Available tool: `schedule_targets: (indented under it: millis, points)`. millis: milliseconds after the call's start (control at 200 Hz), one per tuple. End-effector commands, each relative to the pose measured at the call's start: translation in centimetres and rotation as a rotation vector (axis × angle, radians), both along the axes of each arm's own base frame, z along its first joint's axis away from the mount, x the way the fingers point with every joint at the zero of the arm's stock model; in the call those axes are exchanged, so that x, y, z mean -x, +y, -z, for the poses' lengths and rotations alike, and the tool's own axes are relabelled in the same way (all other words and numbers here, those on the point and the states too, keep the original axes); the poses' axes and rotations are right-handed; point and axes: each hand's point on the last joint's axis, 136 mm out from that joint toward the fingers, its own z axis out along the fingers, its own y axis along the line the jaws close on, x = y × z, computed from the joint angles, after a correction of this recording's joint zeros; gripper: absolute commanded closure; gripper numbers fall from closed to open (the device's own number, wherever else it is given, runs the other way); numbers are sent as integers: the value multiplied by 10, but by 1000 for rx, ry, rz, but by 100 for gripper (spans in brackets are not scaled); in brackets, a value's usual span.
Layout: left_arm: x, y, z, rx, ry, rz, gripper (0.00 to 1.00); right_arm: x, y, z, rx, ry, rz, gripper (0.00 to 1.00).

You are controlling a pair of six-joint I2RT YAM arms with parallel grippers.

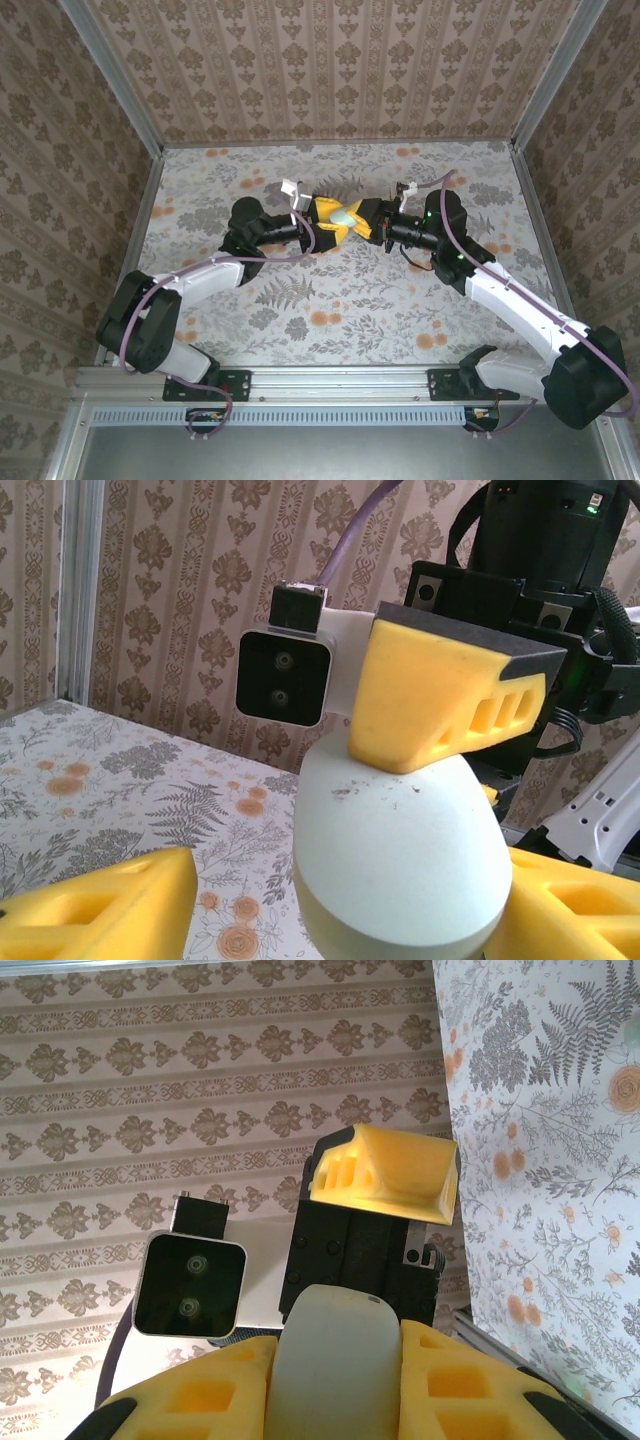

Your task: Insert the wireless bluetooth earbuds into the charging case

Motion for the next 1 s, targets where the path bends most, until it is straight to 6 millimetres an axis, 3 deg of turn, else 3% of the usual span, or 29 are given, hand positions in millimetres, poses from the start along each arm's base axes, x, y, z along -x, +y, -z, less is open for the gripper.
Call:
schedule_targets:
  millis: [0,125,215,385,630,825,995]
  points:
    - [7,3,-16,33,-61,7,33,4,-1,-26,-35,-45,3,96]
    - [8,2,-20,42,-68,15,39,5,1,-22,-31,-38,-5,95]
    - [8,2,-22,46,-70,22,49,5,1,-21,-31,-38,-6,92]
    - [9,5,-23,46,-70,25,69,7,0,-22,-6,-63,-11,73]
    - [13,24,-30,16,-65,60,77,14,-19,-26,98,-173,7,39]
    - [25,38,-28,-101,-43,117,81,24,-53,-24,372,-370,57,35]
    - [43,50,-27,-205,-61,141,82,33,-50,-37,605,-569,-69,36]
